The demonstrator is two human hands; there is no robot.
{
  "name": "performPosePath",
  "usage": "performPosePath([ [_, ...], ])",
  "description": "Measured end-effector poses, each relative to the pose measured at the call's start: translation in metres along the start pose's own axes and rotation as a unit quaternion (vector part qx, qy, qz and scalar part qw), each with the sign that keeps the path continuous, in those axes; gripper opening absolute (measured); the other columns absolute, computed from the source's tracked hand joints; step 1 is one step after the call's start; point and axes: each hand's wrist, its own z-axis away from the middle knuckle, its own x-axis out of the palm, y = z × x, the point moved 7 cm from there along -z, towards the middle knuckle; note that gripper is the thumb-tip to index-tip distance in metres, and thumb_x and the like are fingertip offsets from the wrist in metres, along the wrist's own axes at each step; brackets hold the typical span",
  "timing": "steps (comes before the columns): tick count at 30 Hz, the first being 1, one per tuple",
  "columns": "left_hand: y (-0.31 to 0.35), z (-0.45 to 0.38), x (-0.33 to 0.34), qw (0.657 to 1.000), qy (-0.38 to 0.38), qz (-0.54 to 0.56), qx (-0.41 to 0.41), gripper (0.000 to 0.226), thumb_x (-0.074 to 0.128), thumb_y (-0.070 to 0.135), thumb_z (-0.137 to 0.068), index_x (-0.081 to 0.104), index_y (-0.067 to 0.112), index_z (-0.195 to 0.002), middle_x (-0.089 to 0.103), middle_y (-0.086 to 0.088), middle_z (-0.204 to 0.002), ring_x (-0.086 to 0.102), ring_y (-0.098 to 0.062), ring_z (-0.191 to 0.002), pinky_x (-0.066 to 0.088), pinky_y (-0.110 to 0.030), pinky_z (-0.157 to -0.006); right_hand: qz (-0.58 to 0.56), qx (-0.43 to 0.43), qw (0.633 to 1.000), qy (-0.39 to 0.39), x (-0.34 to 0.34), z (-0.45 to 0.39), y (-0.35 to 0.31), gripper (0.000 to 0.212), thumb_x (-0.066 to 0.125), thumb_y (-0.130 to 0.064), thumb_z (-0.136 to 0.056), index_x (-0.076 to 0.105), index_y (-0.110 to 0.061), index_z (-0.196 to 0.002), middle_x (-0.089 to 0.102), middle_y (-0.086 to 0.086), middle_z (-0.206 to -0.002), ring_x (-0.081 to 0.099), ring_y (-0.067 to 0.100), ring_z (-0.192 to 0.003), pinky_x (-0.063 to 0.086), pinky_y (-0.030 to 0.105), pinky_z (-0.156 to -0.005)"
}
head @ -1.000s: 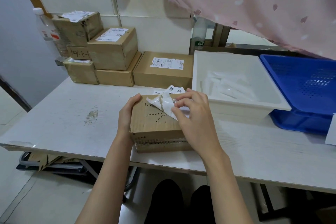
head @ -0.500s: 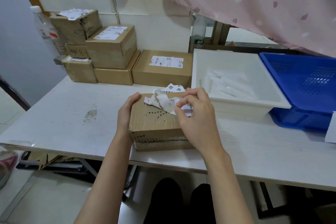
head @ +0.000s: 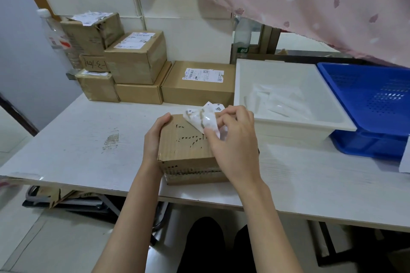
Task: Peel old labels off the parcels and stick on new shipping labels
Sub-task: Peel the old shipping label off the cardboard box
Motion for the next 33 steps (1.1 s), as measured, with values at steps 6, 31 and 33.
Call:
performPosePath([
  [6,0.001,0.001,0.0,1.0,0.001,-0.007,0.001,0.029,0.061,0.04,-0.089,0.068,0.012,-0.094,0.069,-0.009,-0.09,0.066,-0.024,-0.078,0.051,-0.035,-0.068,-0.019,0.049,0.999,-0.009,-0.002,-0.004,0.004,0.026,0.067,-0.023,-0.085,0.046,-0.022,-0.07,0.047,-0.011,-0.095,0.042,0.006,-0.098,0.035,0.008,-0.065],
  [31,-0.001,0.0,0.0,1.0,-0.003,0.007,-0.015,0.036,0.062,0.041,-0.088,0.065,0.01,-0.104,0.066,-0.012,-0.098,0.064,-0.027,-0.084,0.051,-0.037,-0.071,0.001,0.088,0.995,-0.037,0.005,-0.008,0.008,0.019,0.054,-0.033,-0.093,0.058,-0.018,-0.082,0.043,-0.01,-0.105,0.035,0.008,-0.105,0.034,0.02,-0.08],
  [33,-0.001,-0.001,0.0,1.0,-0.003,0.006,-0.014,0.032,0.061,0.041,-0.089,0.066,0.011,-0.098,0.067,-0.01,-0.093,0.065,-0.025,-0.079,0.052,-0.035,-0.069,0.019,0.074,0.996,-0.048,0.004,-0.006,0.003,0.023,0.052,-0.04,-0.089,0.052,-0.023,-0.073,0.044,-0.011,-0.103,0.034,0.007,-0.104,0.037,0.024,-0.086],
])
